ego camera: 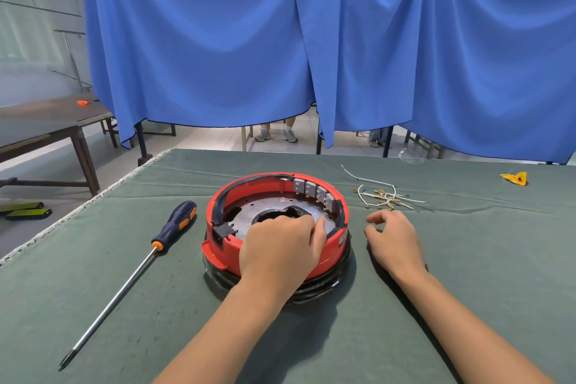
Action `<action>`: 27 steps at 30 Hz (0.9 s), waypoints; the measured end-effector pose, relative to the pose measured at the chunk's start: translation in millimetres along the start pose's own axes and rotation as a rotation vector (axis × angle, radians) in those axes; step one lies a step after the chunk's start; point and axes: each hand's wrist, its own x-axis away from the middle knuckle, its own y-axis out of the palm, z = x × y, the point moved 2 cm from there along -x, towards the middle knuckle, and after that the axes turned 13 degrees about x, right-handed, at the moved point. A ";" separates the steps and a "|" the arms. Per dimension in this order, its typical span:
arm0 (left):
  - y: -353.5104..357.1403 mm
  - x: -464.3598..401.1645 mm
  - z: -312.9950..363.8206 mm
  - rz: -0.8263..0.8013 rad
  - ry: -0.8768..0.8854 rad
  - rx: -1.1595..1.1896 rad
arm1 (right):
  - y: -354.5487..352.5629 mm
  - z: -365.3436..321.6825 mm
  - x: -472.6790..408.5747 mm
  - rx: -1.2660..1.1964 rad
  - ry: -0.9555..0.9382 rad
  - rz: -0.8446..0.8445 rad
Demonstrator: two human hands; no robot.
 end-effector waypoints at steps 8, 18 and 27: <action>4.6 1.2 -4.8 0.077 0.014 -0.021 | 17.8 -3.6 -51.1 0.376 -0.043 -0.093; 6.4 1.5 -5.5 0.073 -0.005 -0.008 | 19.1 -1.5 -53.1 0.354 -0.069 -0.033; 0.4 3.0 -2.3 -0.019 -0.005 0.019 | -7.8 -0.4 -1.3 -0.241 -0.112 0.247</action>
